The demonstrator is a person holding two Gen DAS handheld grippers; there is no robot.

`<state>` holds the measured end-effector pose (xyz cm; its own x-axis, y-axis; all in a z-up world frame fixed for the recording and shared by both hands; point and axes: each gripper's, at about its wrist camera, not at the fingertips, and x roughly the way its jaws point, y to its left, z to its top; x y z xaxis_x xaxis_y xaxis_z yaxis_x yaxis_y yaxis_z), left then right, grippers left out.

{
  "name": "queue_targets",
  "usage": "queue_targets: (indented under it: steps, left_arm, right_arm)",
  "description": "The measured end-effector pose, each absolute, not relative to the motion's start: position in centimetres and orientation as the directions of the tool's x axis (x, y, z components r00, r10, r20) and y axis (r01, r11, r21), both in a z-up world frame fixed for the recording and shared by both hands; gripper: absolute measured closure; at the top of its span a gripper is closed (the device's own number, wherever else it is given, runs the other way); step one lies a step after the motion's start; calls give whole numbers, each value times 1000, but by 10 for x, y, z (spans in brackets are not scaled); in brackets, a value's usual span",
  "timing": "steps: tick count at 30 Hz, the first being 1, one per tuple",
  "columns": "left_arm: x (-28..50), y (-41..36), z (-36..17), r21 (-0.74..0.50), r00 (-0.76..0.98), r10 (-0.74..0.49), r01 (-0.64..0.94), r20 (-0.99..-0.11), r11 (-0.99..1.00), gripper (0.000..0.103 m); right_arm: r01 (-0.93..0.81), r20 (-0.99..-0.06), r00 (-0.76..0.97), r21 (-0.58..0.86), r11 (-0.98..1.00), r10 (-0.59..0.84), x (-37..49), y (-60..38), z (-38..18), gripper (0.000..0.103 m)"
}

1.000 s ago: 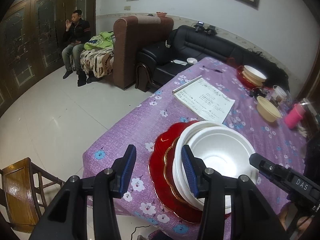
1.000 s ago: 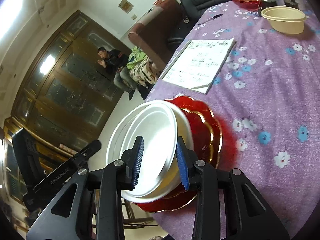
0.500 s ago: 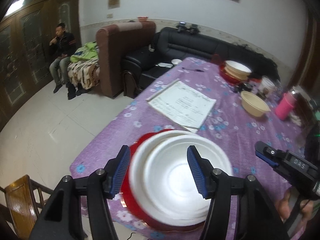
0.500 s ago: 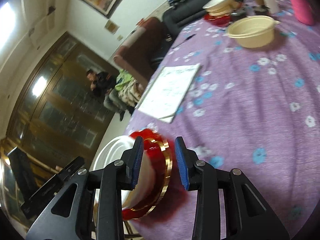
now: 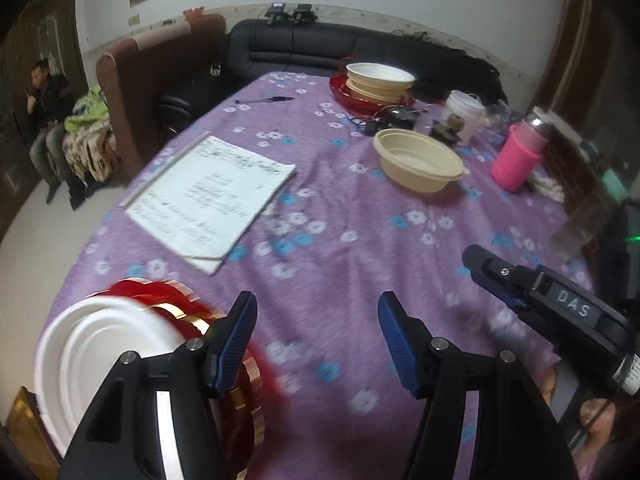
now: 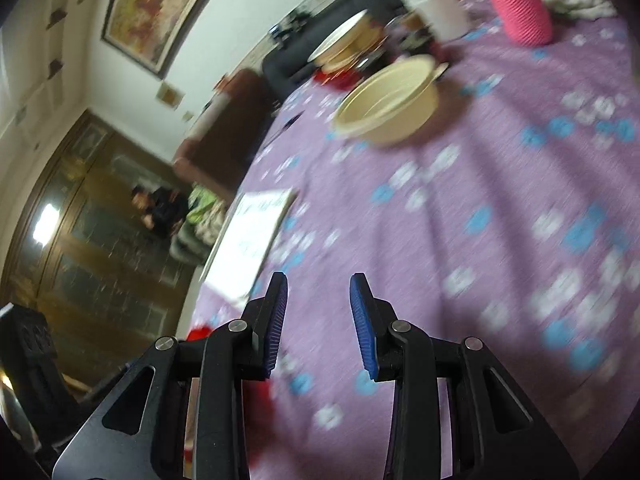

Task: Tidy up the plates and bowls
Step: 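Move both grippers toward the beige plastic bowl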

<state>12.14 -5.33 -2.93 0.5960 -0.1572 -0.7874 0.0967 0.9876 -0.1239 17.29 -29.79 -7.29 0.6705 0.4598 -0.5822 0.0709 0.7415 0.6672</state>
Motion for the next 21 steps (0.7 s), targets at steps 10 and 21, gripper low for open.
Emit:
queue_targets:
  steps: [10, 21]
  left_arm:
    - [228, -93, -41, -188, 617, -70, -128, -784, 974, 39]
    - [298, -125, -56, -159, 645, 11, -205, -764, 966, 38]
  right_arm:
    - [250, -591, 724, 706, 663, 356, 256, -375, -57, 60]
    - [307, -641, 714, 648, 697, 281, 309, -388, -69, 60]
